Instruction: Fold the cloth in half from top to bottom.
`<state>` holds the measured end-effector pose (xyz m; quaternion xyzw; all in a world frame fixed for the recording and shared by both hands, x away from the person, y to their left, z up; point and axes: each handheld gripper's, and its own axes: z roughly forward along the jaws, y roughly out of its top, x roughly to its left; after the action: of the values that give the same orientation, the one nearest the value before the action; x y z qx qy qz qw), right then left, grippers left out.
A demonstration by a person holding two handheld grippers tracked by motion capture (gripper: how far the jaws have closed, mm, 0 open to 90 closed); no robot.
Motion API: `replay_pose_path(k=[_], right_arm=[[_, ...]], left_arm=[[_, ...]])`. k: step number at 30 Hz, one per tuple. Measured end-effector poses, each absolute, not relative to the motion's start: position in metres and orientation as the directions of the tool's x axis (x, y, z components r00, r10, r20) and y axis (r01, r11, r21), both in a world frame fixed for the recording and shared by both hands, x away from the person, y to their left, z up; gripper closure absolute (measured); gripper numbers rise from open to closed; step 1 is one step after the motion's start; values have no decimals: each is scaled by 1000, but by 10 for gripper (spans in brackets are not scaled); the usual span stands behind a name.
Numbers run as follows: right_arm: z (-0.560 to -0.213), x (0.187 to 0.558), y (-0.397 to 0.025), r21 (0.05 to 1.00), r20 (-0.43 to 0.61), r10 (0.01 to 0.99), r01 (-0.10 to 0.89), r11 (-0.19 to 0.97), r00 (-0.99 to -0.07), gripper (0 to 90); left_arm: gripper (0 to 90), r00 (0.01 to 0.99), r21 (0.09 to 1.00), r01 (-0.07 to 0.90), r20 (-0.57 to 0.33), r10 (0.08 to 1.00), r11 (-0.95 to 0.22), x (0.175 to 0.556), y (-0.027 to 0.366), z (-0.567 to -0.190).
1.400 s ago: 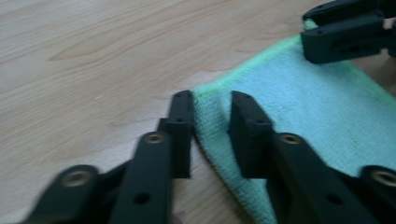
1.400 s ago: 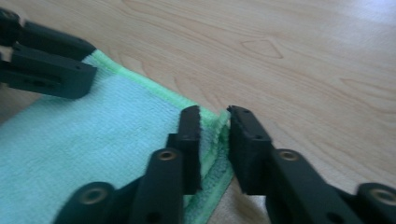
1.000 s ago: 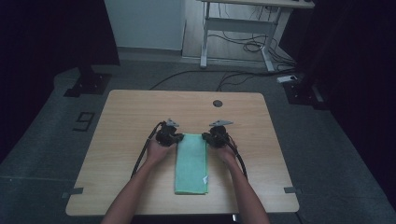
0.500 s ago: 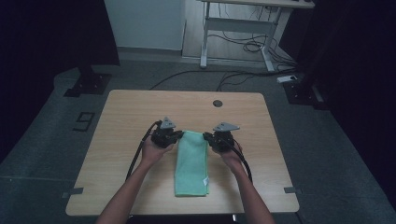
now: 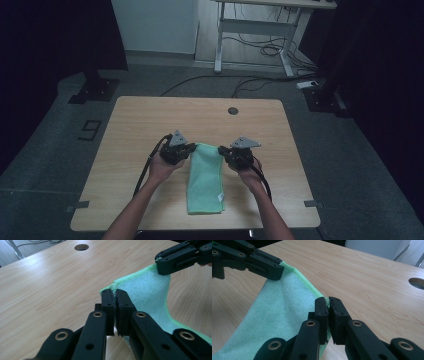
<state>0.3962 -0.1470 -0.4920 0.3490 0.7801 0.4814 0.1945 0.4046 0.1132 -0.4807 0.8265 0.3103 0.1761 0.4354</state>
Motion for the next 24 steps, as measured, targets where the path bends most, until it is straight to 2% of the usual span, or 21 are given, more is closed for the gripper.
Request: replay_pose_path(k=[9,12,16,24], right_arm=[[-480,409,-146,885,26,747,363,291,-664,860],[-457,421,-146,903,21,763,340,263,-646,861],[-435,419,-150,938,9,768,272,216,-641,862],[-462,400,-154,925,18,749,296,240,-662,862]], left_arm=[[871,736,831,363,22,677,-421,425,112,-471],[872,734,857,323,40,678,-401,436,112,-451],[872,748,898,238,74,659,-370,429,116,-440],[873,765,879,237,93,637,-414,409,113,-460]])
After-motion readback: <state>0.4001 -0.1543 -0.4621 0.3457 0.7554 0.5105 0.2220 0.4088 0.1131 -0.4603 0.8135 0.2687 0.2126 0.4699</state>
